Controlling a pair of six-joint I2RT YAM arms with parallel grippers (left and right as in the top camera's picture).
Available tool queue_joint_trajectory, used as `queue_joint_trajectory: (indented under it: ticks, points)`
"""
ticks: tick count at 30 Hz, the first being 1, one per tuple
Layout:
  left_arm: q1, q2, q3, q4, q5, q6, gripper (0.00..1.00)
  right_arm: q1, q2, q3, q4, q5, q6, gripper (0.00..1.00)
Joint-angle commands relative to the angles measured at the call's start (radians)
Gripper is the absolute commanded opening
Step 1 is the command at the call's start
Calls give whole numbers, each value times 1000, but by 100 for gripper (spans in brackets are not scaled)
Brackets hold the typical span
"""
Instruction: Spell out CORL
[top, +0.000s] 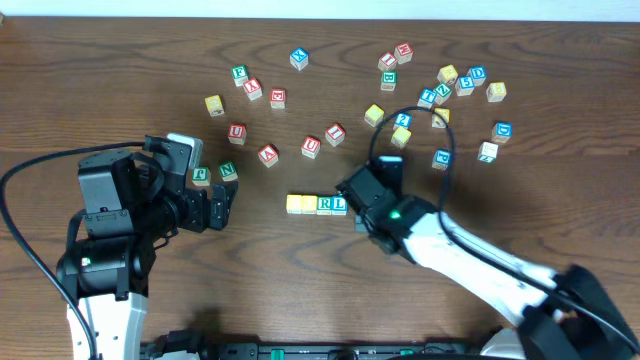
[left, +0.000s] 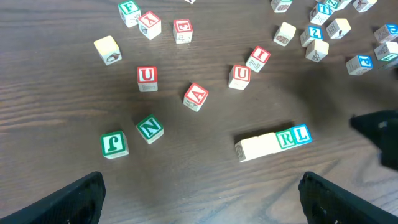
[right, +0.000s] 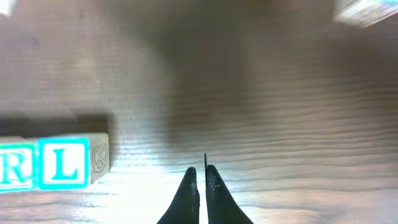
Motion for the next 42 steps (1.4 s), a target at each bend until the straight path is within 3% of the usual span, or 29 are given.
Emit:
queue_joint_trajectory:
  ticks: [1,7,8,10,11,13,14,21,42]
  points:
    - [3,-1,24,0,13,16,98,-15,-98,8,-24,90,-36,1]
    - [3,-1,24,0,13,16,98,-16,-262,9,-37,173,-108,4]
    - [3,-1,24,0,13,16,98,-16,-311,9,-44,201,-107,9]
    - [3,-1,24,0,13,16,98,-16,-368,9,-51,230,-108,25]
    - [3,-1,24,0,13,16,98,-16,-396,9,-55,249,-108,40]
    - [3,-1,24,0,13,16,98,-16,-447,9,-65,280,-109,95]
    - [3,-1,24,0,13,16,98,-16,-468,9,-70,293,-116,99]
    - [3,-1,24,0,13,16,98,-16,-559,8,-106,319,-133,99]
    - [3,-1,24,0,13,16,98,-16,-529,8,-108,307,-132,99]
